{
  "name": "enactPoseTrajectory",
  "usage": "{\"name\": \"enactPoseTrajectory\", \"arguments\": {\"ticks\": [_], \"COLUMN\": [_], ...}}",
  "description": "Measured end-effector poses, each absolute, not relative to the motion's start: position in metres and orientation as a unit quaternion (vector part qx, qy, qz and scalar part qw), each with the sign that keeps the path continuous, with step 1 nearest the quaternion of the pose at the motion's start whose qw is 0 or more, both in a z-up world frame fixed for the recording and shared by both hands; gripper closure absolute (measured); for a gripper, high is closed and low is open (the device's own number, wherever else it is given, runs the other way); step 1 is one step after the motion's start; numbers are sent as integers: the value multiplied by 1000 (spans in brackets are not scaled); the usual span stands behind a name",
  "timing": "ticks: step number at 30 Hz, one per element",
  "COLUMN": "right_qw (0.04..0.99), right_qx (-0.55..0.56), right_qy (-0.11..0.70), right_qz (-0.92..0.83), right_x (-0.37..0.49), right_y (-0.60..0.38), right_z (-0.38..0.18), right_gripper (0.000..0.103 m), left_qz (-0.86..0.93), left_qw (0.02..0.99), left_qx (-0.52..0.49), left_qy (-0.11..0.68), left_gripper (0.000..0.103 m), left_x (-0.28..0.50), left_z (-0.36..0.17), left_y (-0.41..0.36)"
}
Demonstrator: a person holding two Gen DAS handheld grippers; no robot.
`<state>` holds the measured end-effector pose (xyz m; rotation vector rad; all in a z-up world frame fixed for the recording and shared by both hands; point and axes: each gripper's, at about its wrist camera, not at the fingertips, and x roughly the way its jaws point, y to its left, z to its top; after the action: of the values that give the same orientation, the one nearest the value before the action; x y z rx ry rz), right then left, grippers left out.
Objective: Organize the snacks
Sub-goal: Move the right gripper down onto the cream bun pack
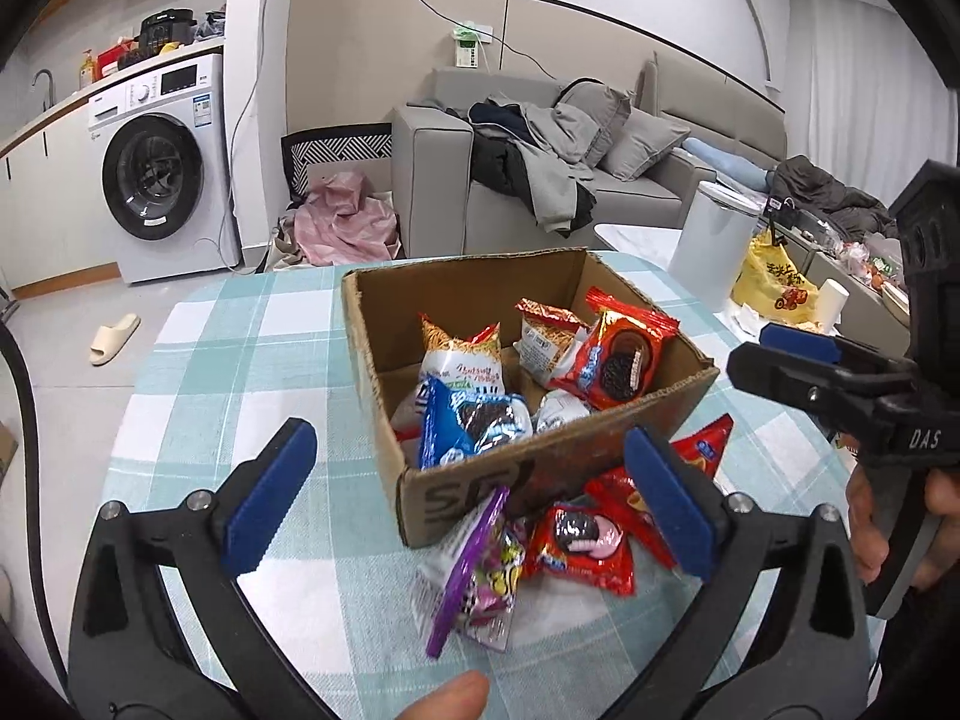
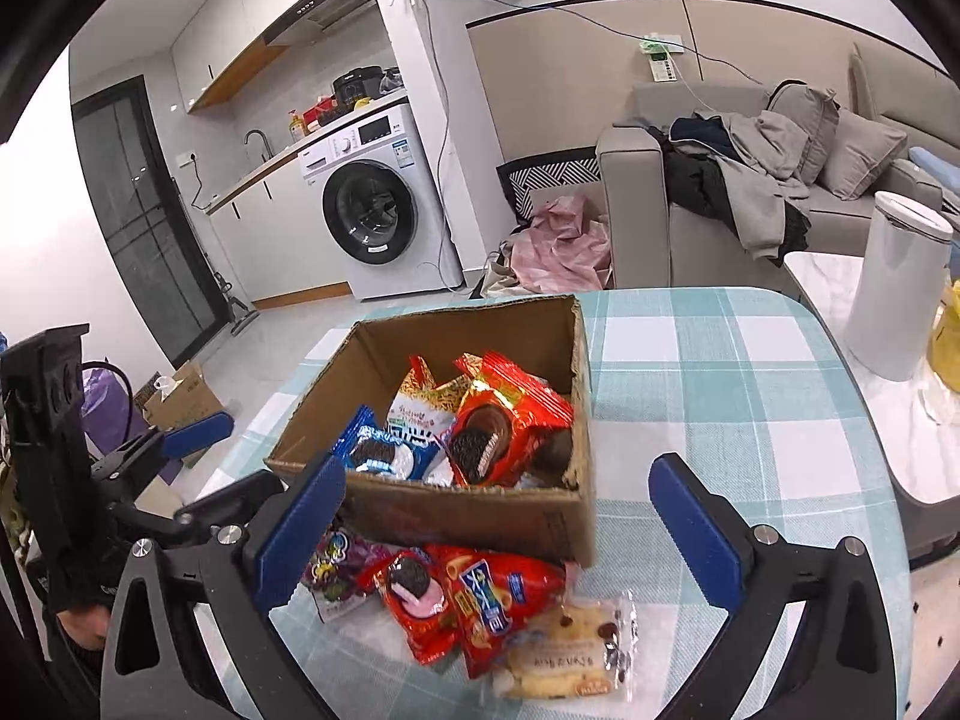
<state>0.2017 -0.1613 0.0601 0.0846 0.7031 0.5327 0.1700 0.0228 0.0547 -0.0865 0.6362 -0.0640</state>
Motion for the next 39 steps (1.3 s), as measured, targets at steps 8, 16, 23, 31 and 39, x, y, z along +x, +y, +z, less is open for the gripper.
{"name": "enactPoseTrajectory", "arguments": {"ticks": [8, 16, 23, 31, 39], "right_qw": [900, 896, 893, 887, 883], "right_qx": [56, 51, 19, 1, -13], "right_qy": [353, 366, 381, 397, 410], "right_qz": [251, 245, 238, 238, 229], "right_x": [184, 175, 168, 162, 162], "right_y": [-177, -181, -178, -178, -182], "right_z": [52, 42, 26, 7, 0], "right_gripper": [0, 0, 0, 0, 0], "left_qz": [-23, -21, -27, -25, -17], "left_qw": [947, 946, 942, 939, 936], "left_qx": [-53, -53, -45, -49, -53], "left_qy": [317, 318, 330, 340, 349], "left_gripper": [1, 1, 1, 1, 1], "left_x": [139, 125, 119, 120, 117], "left_z": [51, 44, 30, 20, 11], "left_y": [38, 40, 35, 37, 42]}}
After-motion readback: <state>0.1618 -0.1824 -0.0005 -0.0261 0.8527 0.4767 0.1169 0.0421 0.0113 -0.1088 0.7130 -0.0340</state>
